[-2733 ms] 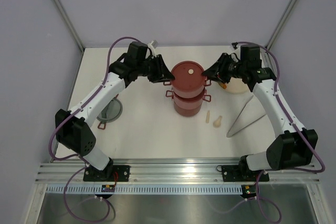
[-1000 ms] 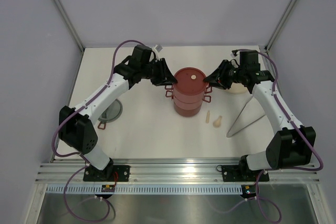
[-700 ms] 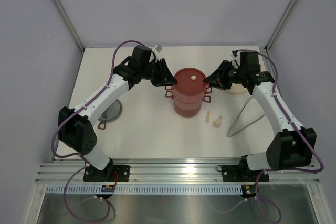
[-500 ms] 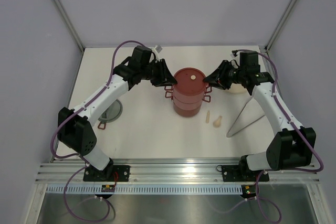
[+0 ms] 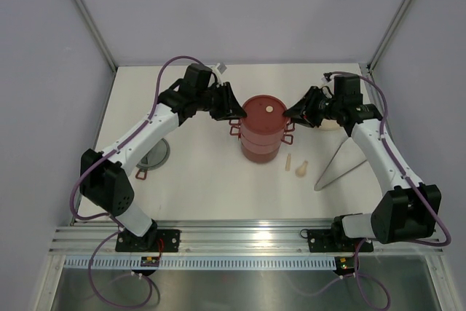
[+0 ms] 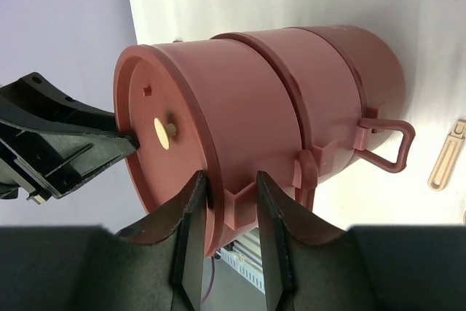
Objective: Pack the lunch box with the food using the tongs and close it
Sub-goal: Place the packing box into the packing box.
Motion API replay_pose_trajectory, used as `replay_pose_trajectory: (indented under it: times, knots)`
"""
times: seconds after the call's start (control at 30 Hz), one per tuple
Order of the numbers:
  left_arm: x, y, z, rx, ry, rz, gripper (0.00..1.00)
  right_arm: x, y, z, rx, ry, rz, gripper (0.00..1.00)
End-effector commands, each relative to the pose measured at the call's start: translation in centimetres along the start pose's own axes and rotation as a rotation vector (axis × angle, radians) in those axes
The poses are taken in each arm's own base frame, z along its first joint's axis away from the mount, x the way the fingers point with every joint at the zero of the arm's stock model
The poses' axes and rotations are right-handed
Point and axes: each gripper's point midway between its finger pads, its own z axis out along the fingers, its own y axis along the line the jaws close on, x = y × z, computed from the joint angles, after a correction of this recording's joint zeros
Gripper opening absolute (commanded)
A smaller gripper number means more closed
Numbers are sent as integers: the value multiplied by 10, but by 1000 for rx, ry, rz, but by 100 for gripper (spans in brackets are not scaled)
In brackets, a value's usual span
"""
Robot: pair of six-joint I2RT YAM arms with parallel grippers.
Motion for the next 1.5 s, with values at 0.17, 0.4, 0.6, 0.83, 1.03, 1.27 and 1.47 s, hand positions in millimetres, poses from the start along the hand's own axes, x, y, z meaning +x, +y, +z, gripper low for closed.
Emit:
replay_pose_trajectory:
  times: [0.17,0.4,0.6,0.83,1.03,1.27,1.47]
  knots:
    - [35,-5,6,32,120,94,0,18,-36,13,82,25,22,0]
    - [41,-1,7,17,138,111,5,21,-41,23,18,28,-67,0]
    - [43,-5,2,8,140,143,41,19,-34,19,5,23,-82,0]
    - [40,-10,-4,16,129,152,60,23,-35,21,-3,46,-80,0]
    - [37,-13,-7,17,119,157,67,27,-35,22,-28,56,-77,0]
    - [33,-22,-17,34,90,173,62,36,-42,28,-71,58,-118,0]
    - [34,-21,-18,34,94,176,61,29,-39,20,-45,22,-163,0]
